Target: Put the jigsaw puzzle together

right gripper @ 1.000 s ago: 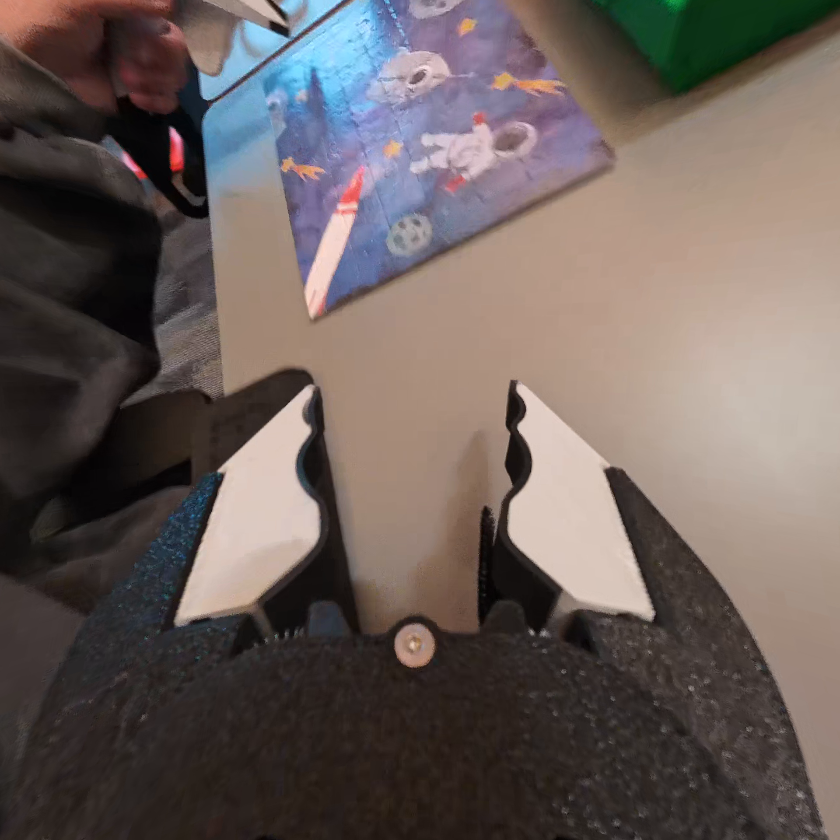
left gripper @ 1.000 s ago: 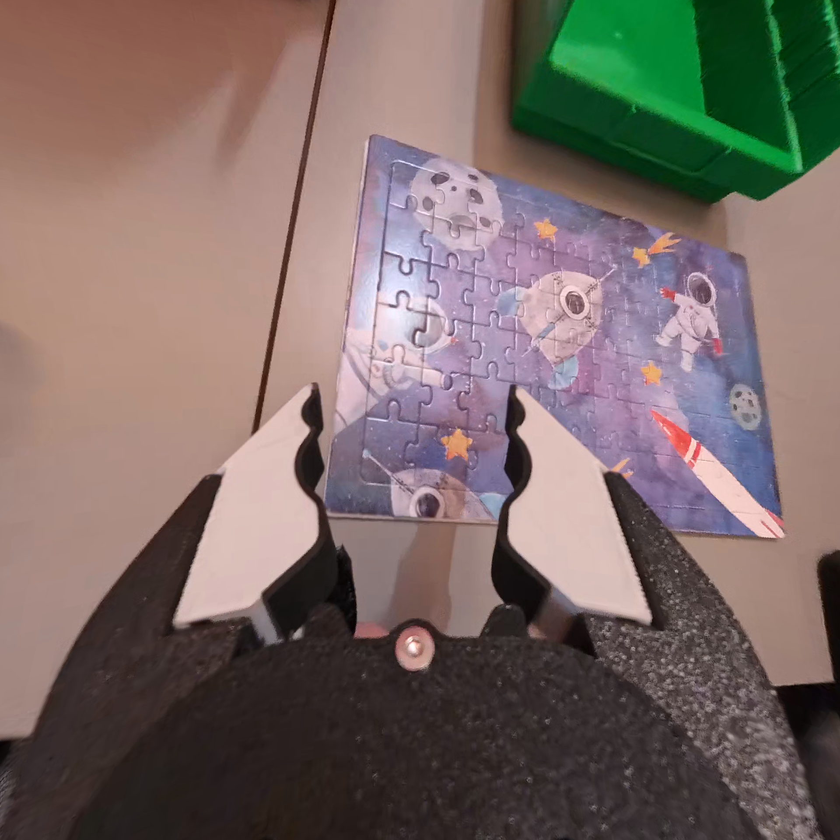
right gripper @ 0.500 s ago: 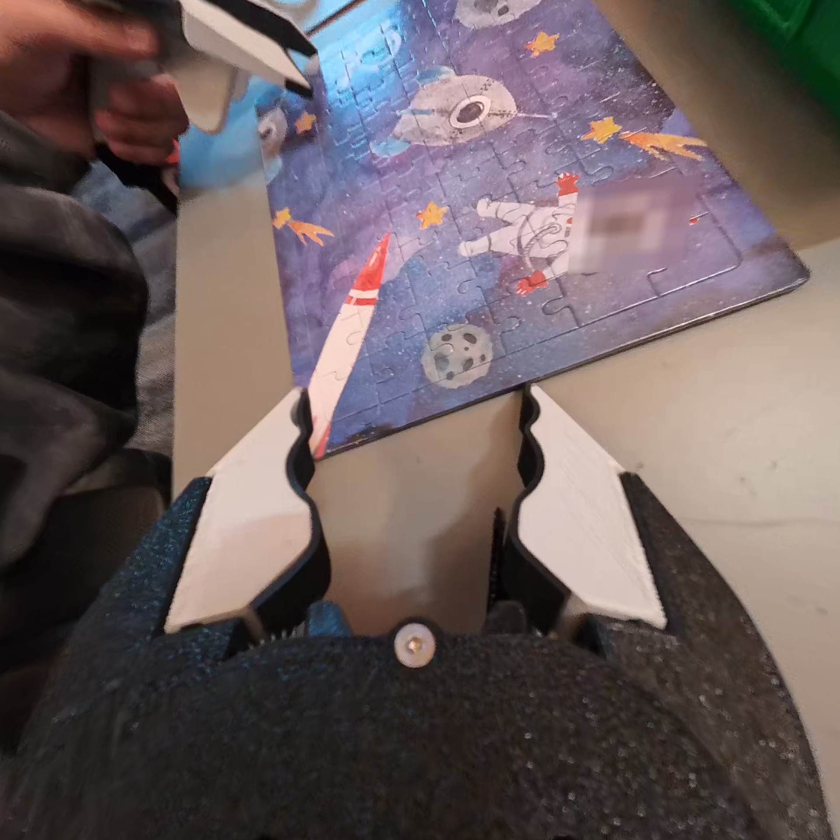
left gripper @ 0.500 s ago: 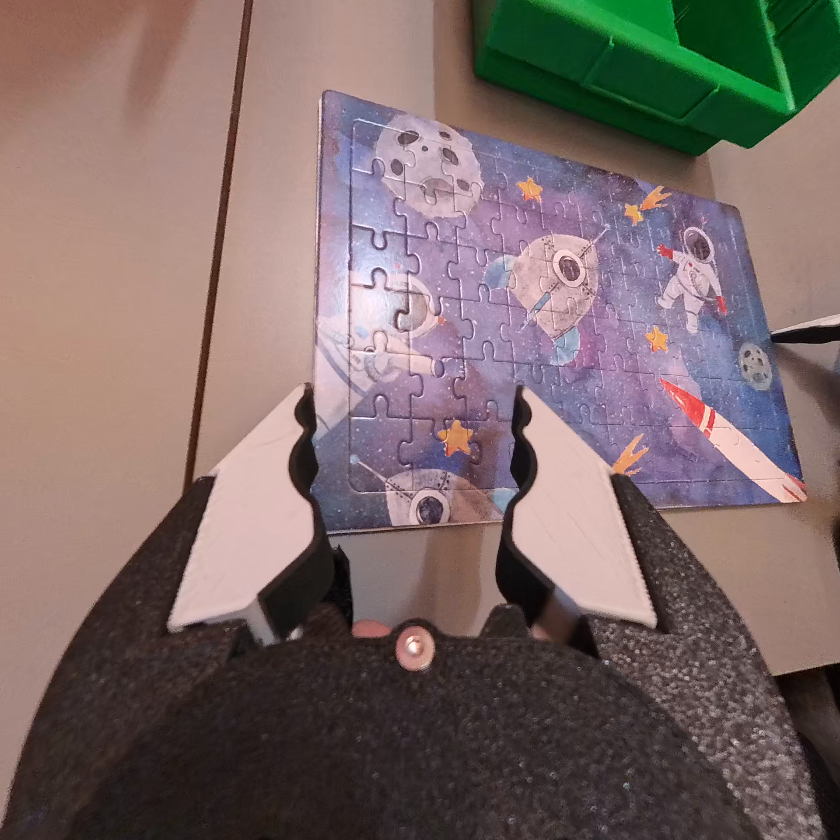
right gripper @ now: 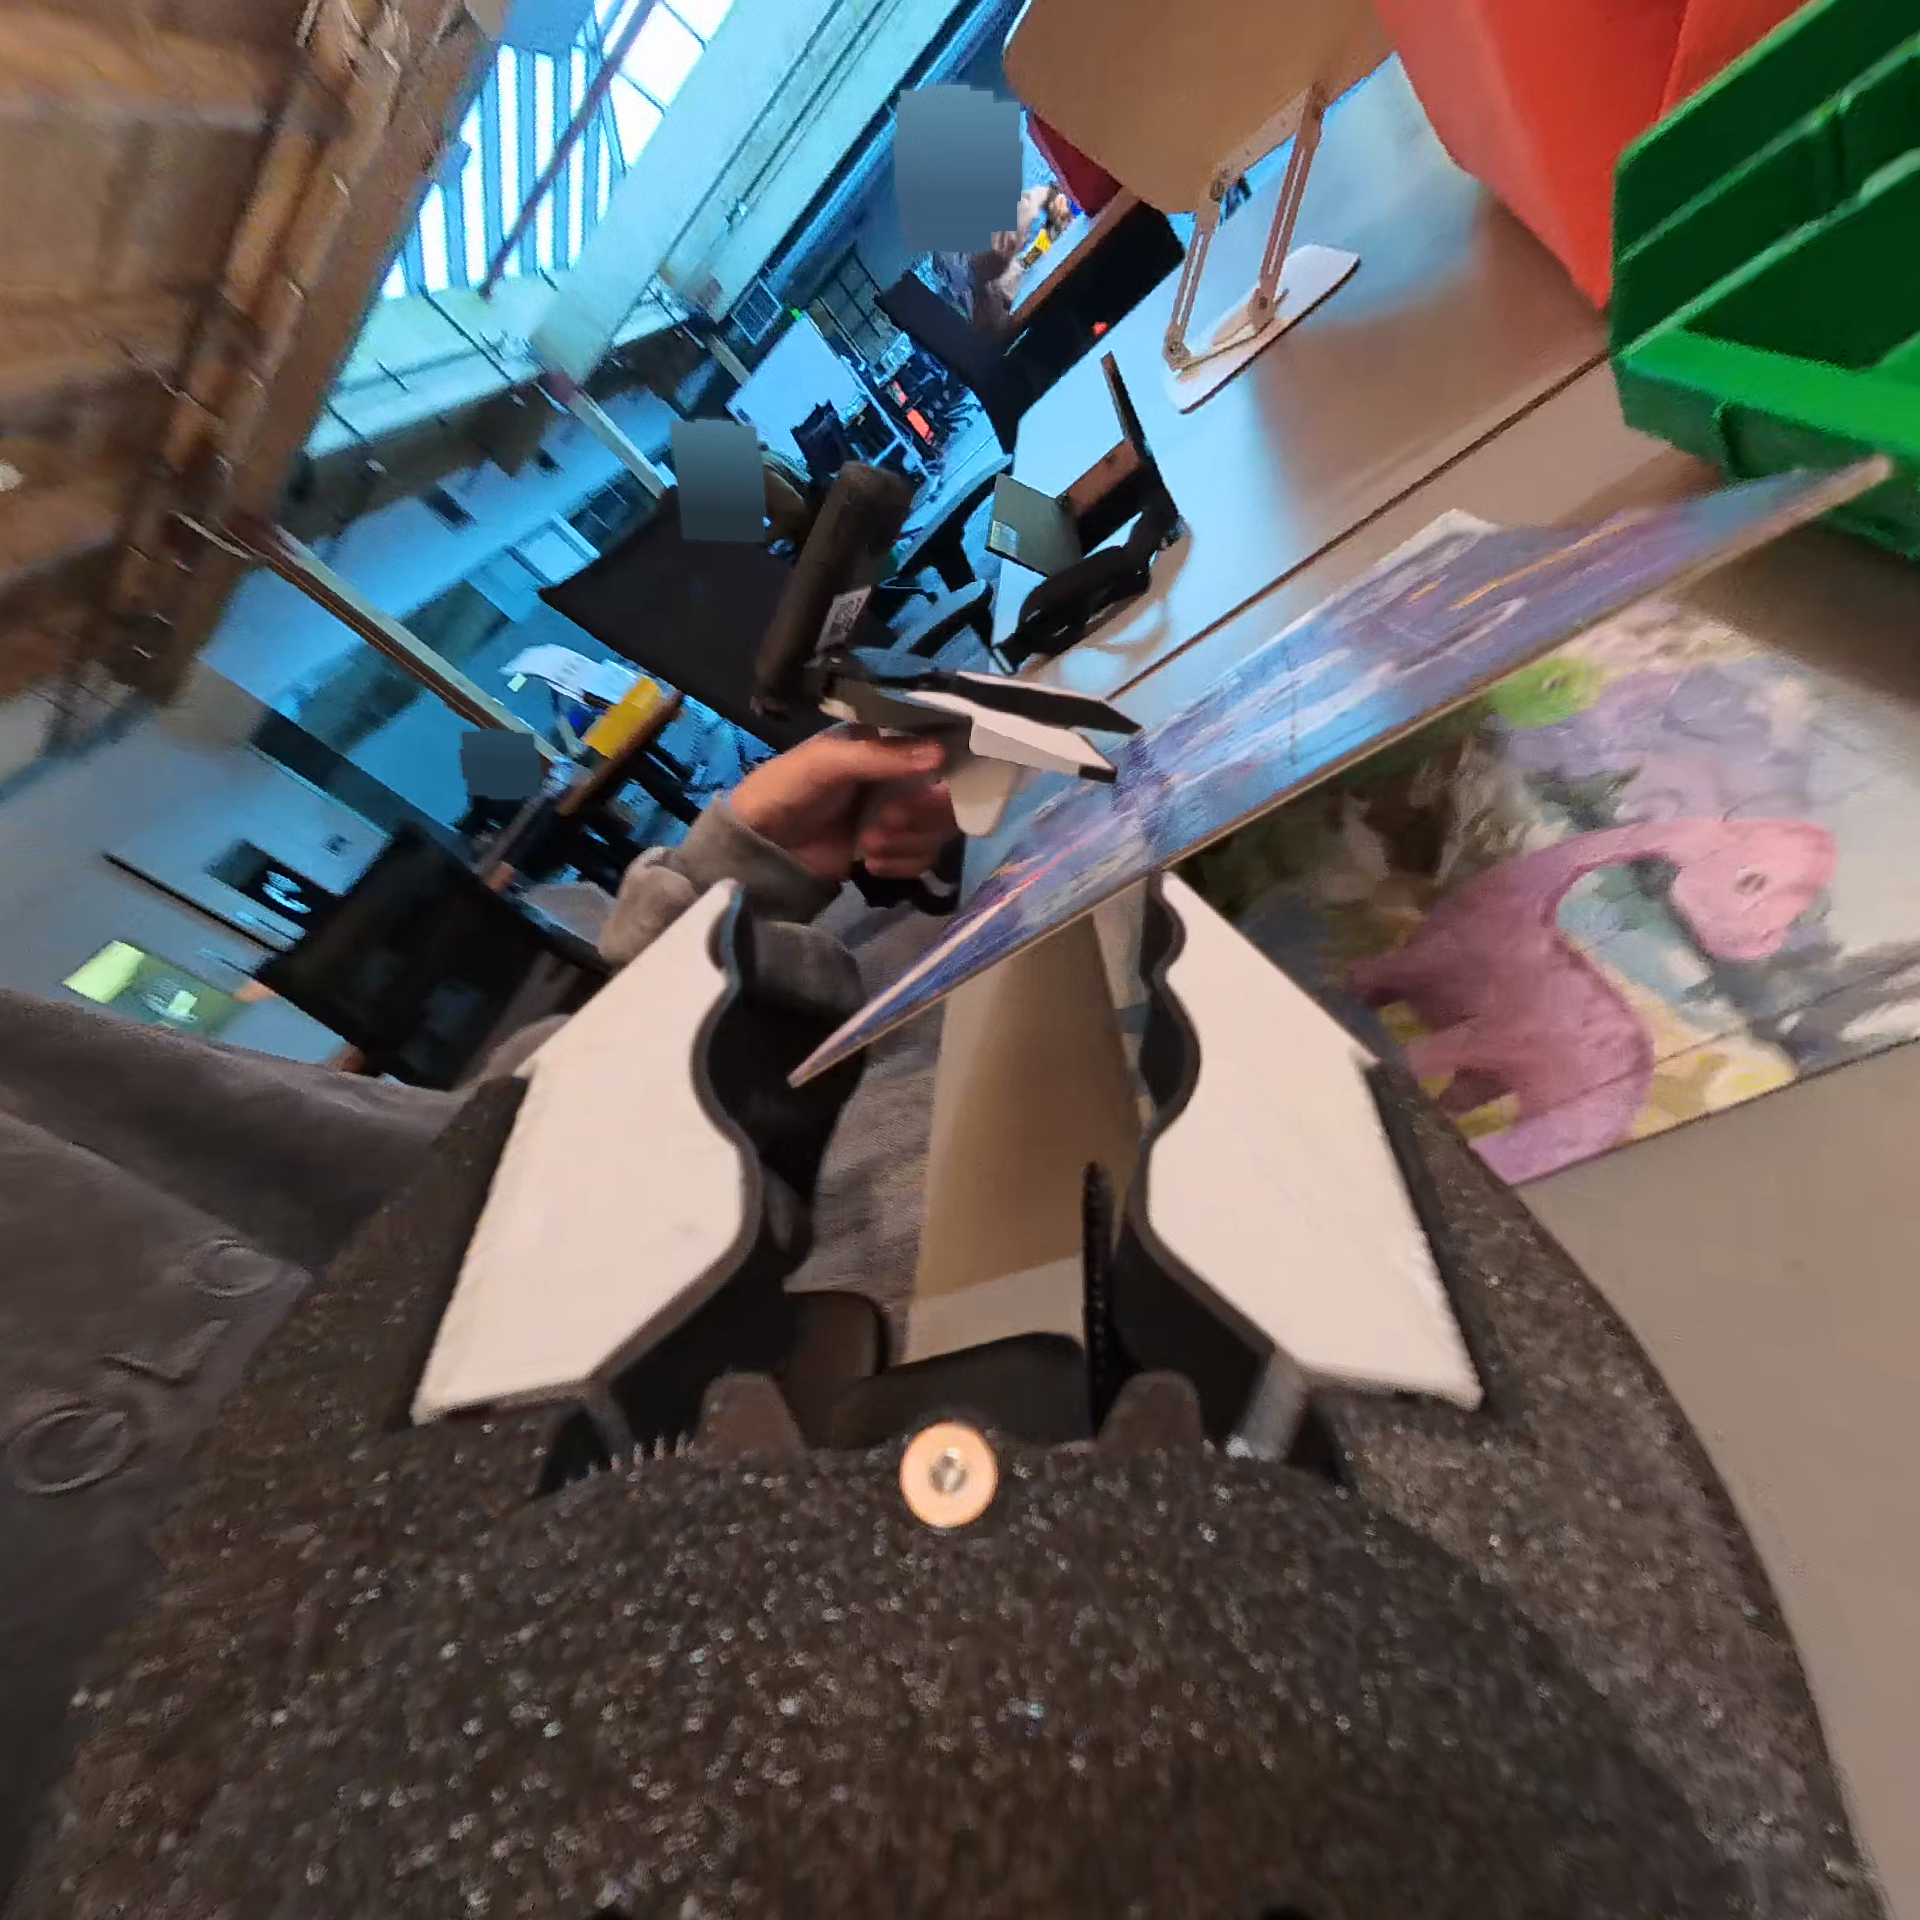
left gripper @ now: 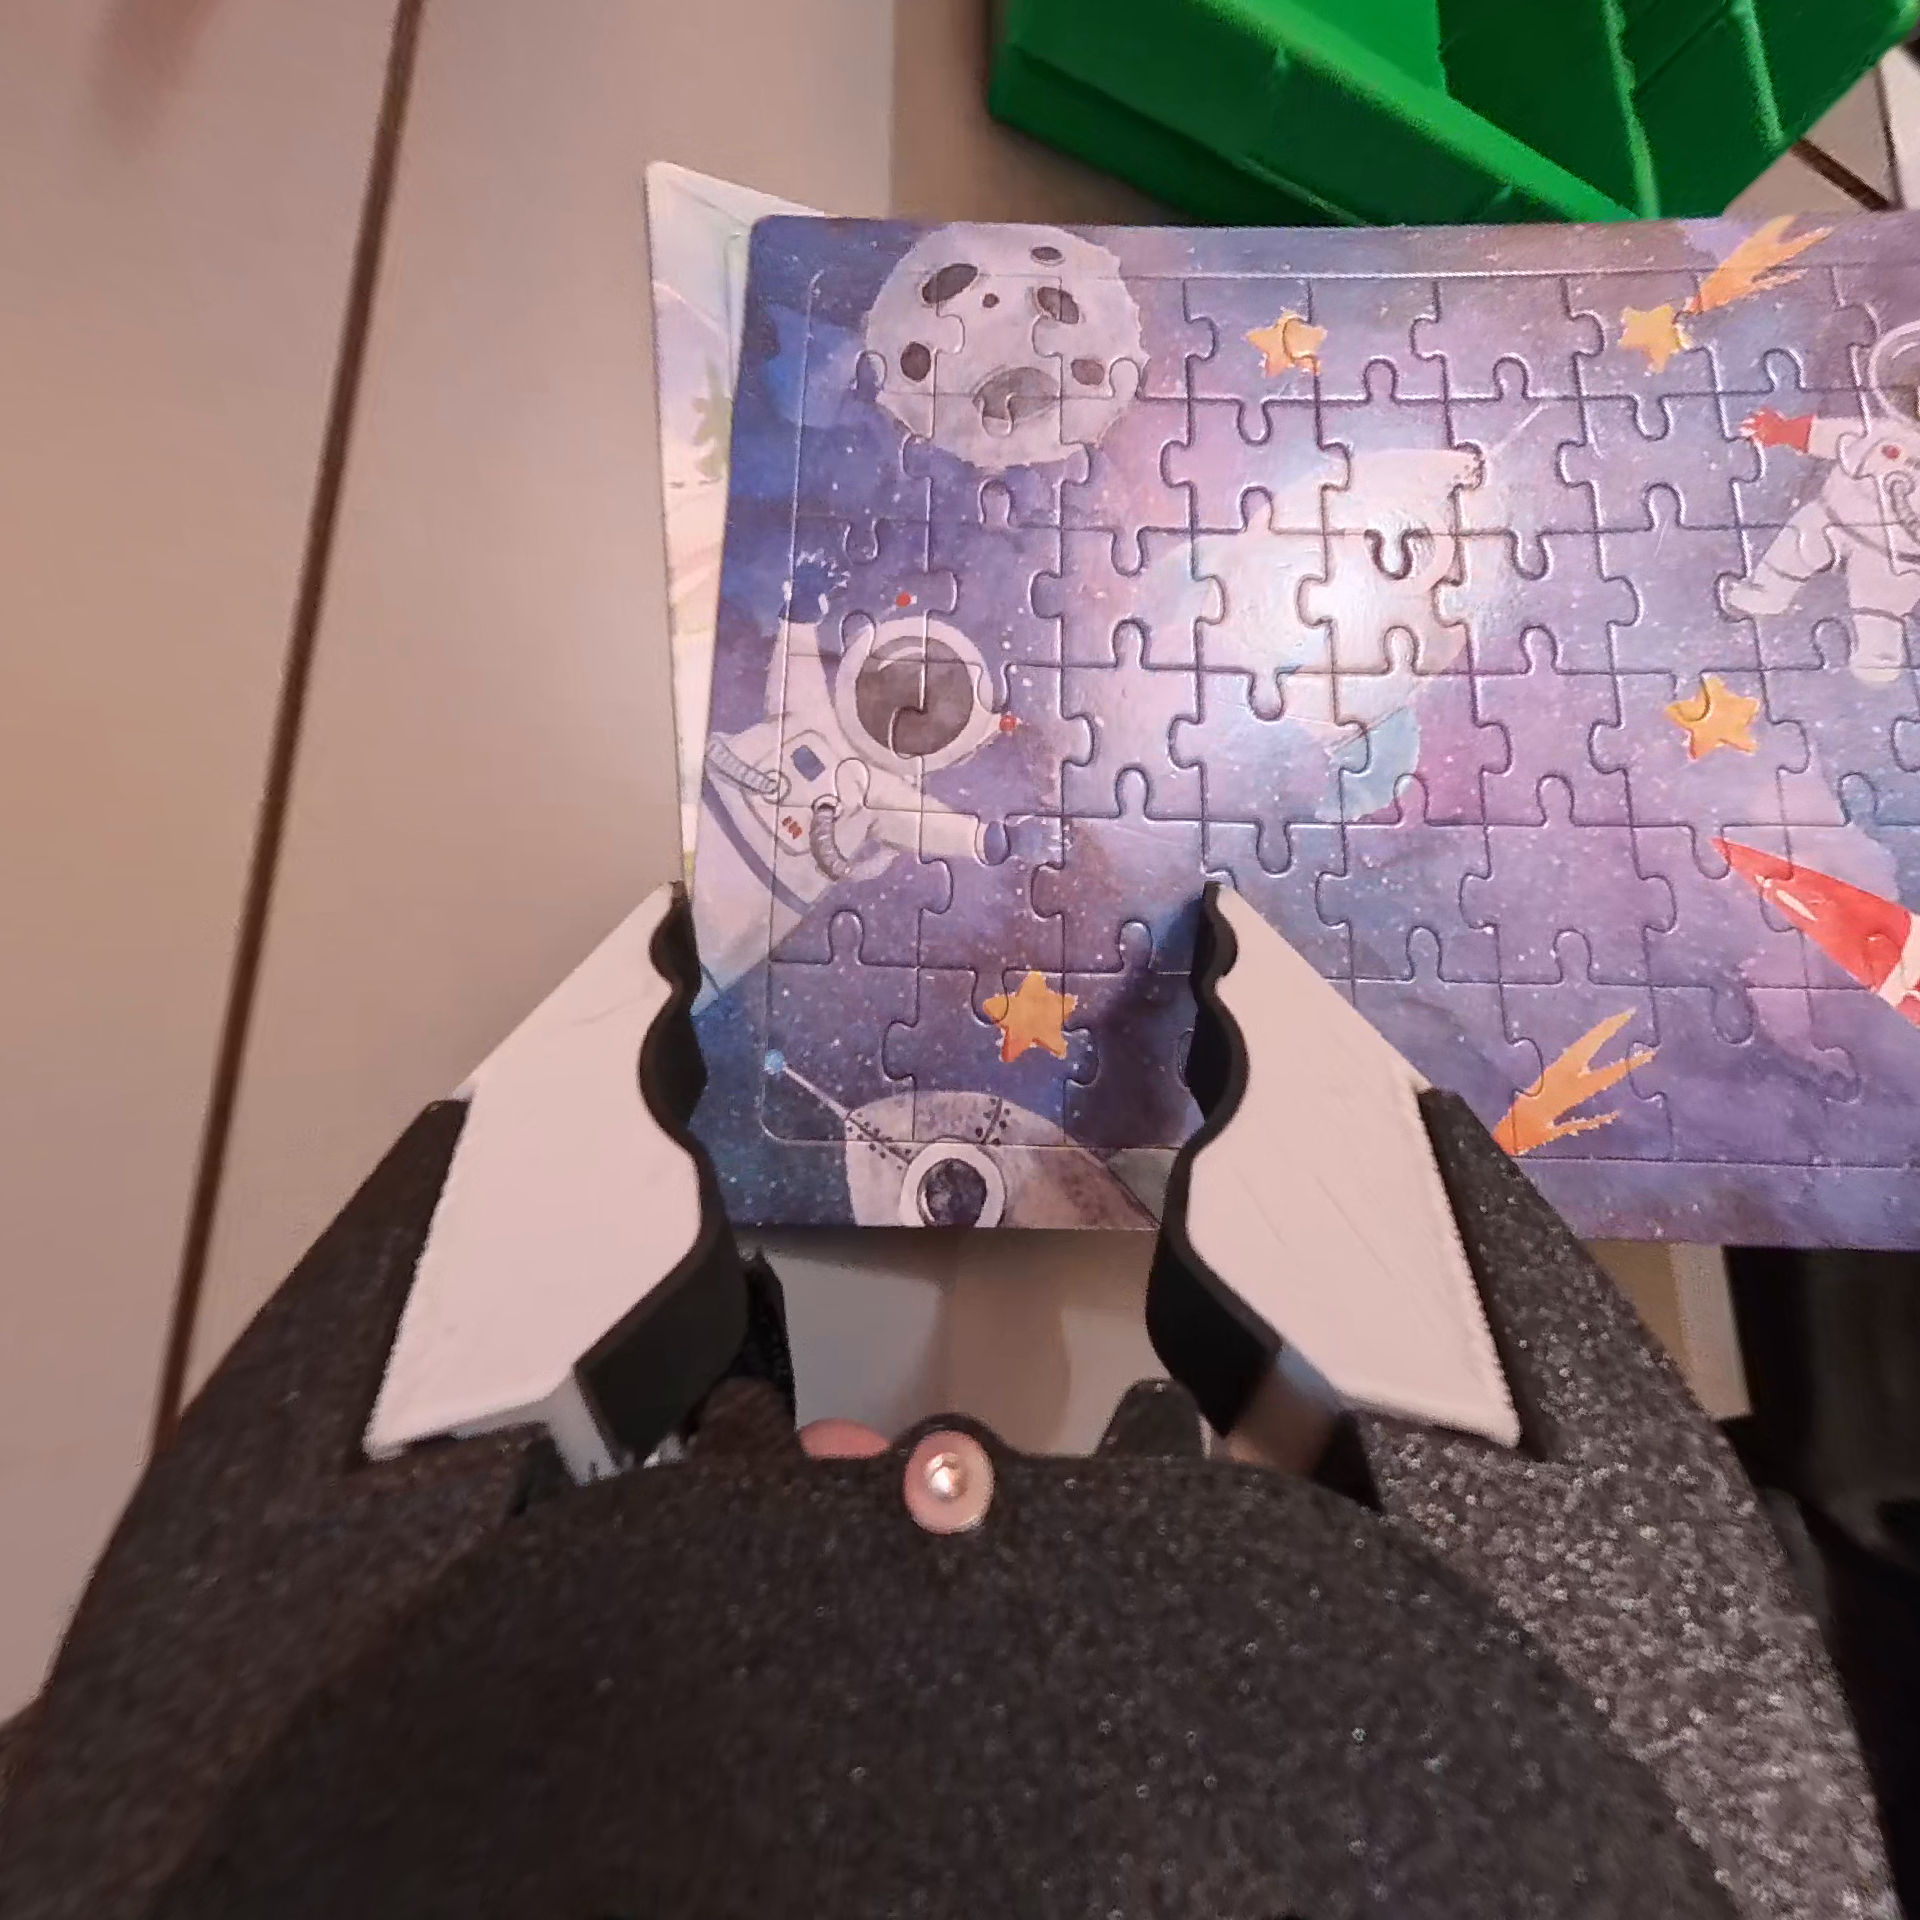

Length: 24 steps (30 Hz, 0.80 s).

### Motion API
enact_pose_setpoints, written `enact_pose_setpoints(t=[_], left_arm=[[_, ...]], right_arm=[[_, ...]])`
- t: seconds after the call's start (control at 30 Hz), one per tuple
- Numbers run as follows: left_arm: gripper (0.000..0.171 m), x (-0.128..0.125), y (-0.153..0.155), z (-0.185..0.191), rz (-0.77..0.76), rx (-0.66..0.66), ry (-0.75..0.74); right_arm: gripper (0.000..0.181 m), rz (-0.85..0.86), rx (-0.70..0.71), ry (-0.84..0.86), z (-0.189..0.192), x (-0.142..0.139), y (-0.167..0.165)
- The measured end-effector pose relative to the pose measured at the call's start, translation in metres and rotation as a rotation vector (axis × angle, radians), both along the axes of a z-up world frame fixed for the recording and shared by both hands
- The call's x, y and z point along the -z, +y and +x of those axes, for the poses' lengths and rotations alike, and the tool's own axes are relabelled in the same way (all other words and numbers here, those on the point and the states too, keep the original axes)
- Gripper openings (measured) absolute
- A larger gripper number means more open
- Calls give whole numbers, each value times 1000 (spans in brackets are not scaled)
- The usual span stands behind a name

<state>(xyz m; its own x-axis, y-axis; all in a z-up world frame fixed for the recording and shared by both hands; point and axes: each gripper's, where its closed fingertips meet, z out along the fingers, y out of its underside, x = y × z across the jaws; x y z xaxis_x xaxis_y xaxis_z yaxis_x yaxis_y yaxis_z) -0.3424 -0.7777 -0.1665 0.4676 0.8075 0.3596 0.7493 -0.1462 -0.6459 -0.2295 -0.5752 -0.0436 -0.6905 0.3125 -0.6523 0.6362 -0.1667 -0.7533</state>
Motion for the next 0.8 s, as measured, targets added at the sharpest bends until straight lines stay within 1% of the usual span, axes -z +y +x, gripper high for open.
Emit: enact_pose_setpoints(t=[0.07, 0.13, 0.17, 0.27, 0.3, 0.37, 0.4, 0.43, 0.47, 0.5, 0.53, 0.57, 0.6, 0.63, 0.67, 0.7, 0.73, 0.8], left_arm=[[95, 0, 6, 9, 0, 5, 2], [96, 1, 10, 18, -14, 7, 11], [97, 2, 12, 21, -26, 4, 21], [105, 5, 12, 29, -71, -21, 46], [107, 6, 10, 30, -82, -34, 50], [105, 6, 6, 31, -74, -58, 59], [104, 5, 5, 31, -58, -65, 61], [104, 4, 5, 31, -33, -71, 61], [104, 2, 7, 32, -3, -72, 56], [102, 0, 9, 34, 26, -68, 51], [96, 0, 10, 36, 30, -62, 53], [94, 1, 10, 38, 18, -58, 61], [95, 2, 10, 39, 9, -57, 71], [94, 1, 11, 40, 13, -54, 75], [94, 1, 12, 42, 30, -50, 72], [92, -1, 13, 45, 51, -45, 69], [88, -3, 13, 46, 64, -46, 76], [86, -11, 8, 45, 81, -60, 114]], right_arm=[[65, -19, 13, -130, 2, 10, 12], [72, -82, 25, -257, 4, 22, 23], [71, -122, 26, -313, 4, 28, 28], [59, -337, -21, -566, 4, 39, 33], [60, -435, -42, -632, 2, 37, 33], [46, -571, -53, -708, -5, 37, 33], [44, -672, -70, -727, -9, 29, 33], [39, -763, -122, -746, -8, 20, 31], [41, -789, -180, -751, -4, 14, 24], [52, -708, -220, -747, 2, 19, 10], [60, -579, -218, -710, 6, 28, -2], [66, -453, -182, -655, 6, 38, -10], [64, -367, -147, -606, 3, 42, -13], [49, -314, -115, -554, -1, 42, -10], [24, -265, -87, -494, -4, 41, -5], [17, -230, -61, -453, -8, 38, 1], [15, -180, -38, -425, -11, 37, 7], [13, -76, -18, -344, -13, 30, 20]])
